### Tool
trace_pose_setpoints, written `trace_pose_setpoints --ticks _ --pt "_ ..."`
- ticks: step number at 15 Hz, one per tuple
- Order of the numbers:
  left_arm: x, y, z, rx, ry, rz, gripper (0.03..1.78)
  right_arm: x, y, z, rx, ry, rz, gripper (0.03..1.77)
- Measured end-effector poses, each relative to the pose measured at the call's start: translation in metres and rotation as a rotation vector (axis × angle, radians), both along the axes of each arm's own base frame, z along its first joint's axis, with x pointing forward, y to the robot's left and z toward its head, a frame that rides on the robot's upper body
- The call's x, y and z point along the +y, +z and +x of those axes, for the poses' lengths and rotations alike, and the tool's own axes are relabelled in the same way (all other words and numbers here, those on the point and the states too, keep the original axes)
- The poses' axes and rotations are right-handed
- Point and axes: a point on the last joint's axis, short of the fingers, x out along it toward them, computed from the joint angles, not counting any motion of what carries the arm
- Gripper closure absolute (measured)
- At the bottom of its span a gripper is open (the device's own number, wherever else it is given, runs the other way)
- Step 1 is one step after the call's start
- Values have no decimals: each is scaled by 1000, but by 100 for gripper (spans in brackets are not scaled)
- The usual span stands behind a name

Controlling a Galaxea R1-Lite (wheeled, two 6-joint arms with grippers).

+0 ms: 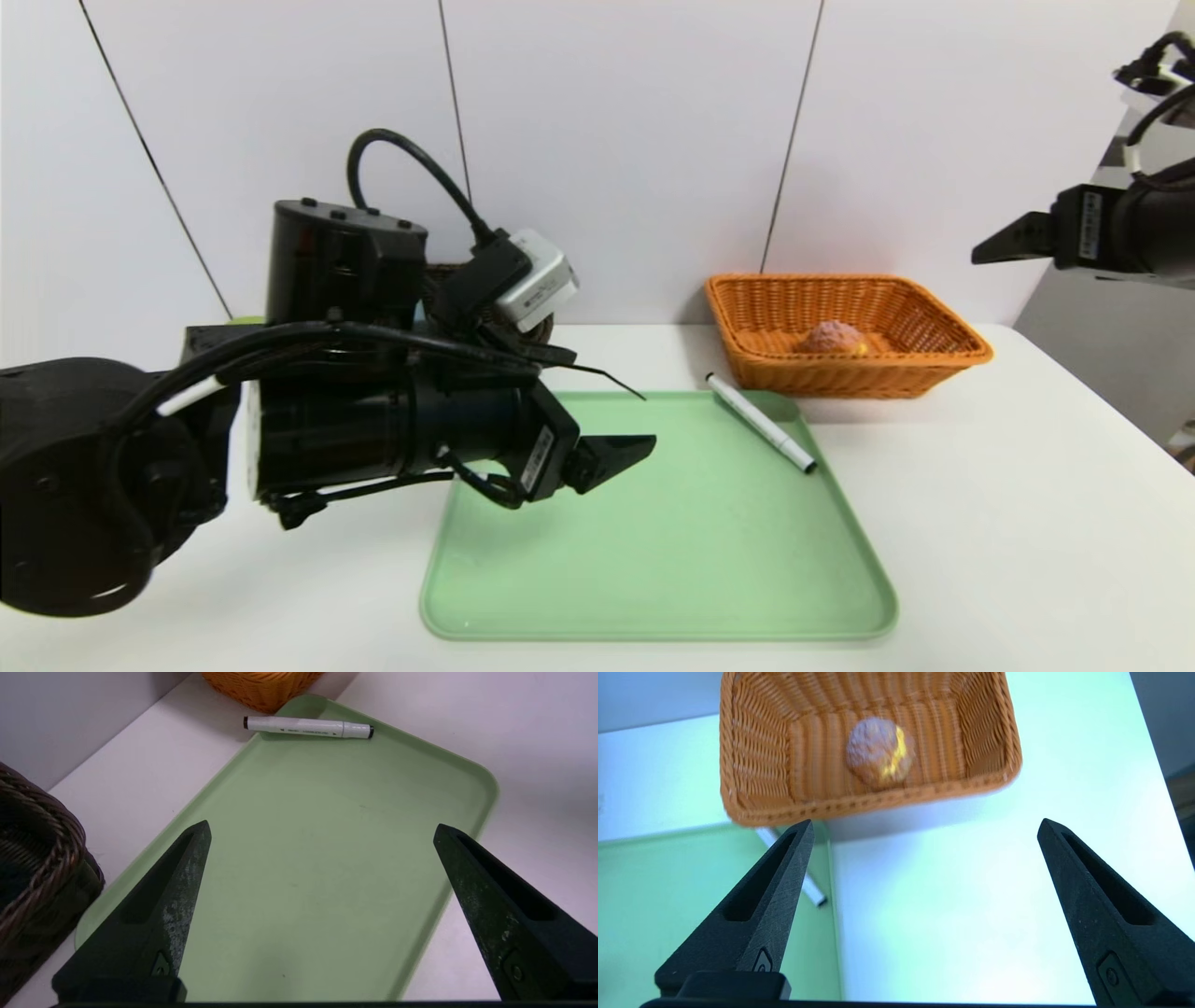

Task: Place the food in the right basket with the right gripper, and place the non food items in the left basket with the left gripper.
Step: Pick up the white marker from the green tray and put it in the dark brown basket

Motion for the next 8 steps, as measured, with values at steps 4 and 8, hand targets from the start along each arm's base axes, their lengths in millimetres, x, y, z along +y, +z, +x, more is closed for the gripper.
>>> trace_pose_setpoints --ticks 4,8 --pt "-29 -1 35 -88 -22 18 12 -1 5 -55 25 10 26 12" --pt "-64 -16 63 -89 -46 27 12 1 2 -88 48 -4 93 11"
